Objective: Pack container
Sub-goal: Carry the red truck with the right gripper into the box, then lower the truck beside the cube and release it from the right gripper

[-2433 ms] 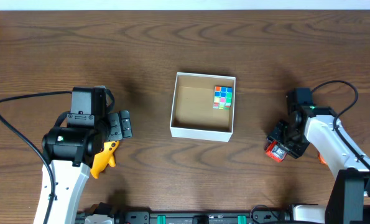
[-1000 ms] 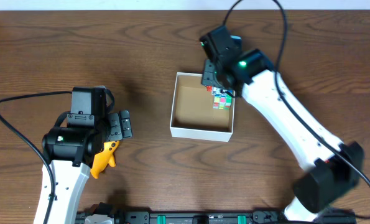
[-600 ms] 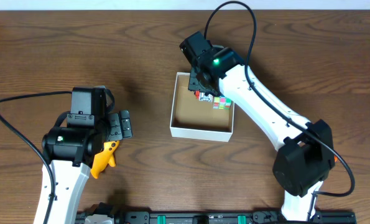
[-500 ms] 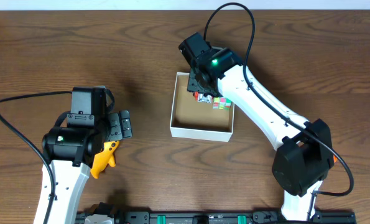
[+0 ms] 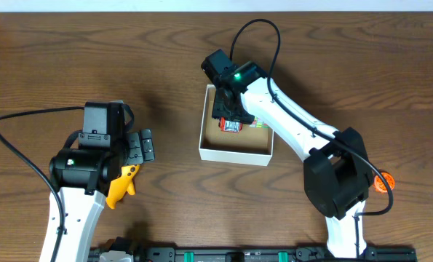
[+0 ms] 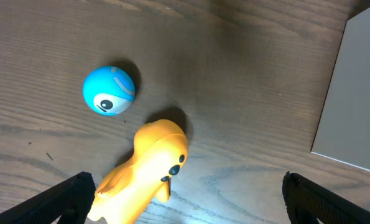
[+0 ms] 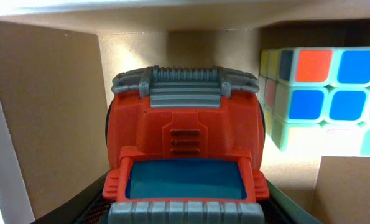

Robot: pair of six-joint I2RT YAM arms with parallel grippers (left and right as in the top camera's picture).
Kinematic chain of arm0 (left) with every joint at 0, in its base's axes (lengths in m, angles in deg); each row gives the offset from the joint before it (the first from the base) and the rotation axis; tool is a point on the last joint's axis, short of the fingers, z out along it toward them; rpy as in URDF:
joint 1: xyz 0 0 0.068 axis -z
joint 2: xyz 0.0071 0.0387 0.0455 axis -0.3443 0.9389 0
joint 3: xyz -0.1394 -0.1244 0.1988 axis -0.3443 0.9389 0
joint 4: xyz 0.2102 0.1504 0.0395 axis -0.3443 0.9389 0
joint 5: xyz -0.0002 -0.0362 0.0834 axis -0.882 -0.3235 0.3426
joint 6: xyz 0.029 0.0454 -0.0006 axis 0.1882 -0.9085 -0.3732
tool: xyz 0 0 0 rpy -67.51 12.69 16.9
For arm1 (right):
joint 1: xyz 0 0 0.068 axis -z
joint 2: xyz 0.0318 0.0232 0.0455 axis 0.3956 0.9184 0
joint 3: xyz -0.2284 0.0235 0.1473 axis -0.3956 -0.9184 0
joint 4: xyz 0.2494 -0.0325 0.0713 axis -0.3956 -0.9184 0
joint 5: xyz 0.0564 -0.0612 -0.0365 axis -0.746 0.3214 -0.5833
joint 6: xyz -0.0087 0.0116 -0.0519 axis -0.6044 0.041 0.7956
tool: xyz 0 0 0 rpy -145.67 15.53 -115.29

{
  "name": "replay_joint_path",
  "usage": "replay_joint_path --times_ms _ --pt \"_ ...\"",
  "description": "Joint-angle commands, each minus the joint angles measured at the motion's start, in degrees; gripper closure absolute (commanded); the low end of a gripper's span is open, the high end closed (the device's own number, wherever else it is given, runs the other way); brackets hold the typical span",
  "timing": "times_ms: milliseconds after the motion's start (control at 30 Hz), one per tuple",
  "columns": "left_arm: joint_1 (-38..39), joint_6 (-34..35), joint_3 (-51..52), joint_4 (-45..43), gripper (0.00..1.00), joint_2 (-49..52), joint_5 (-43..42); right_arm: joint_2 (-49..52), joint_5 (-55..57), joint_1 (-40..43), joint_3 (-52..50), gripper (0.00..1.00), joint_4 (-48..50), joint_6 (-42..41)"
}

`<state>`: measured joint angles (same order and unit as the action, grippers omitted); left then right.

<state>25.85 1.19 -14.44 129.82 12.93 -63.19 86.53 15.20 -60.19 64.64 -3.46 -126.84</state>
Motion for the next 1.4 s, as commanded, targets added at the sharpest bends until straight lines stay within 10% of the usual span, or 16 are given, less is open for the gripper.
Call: replay_joint_path --times_ms 0,267,1000,1367 --pt "-0.2 -0.3 -1.2 0.1 0.02 0.0 0.1 1.7 0.0 -0.5 1.2 0.99 0.0 -1.0" --pt "-0.2 -0.3 -1.2 0.1 0.02 0.0 0.1 4.7 0.1 -0.2 1.2 0.95 1.2 -1.0" --pt "-0.2 -0.3 -1.2 0.6 0.02 0.0 0.1 4.7 0.9 0.9 1.2 0.12 2.8 1.6" --pt "-0.2 -0.3 -1.2 0.8 0.02 0.0 0.1 1.7 4.3 0.8 3.3 0.16 1.6 6.4"
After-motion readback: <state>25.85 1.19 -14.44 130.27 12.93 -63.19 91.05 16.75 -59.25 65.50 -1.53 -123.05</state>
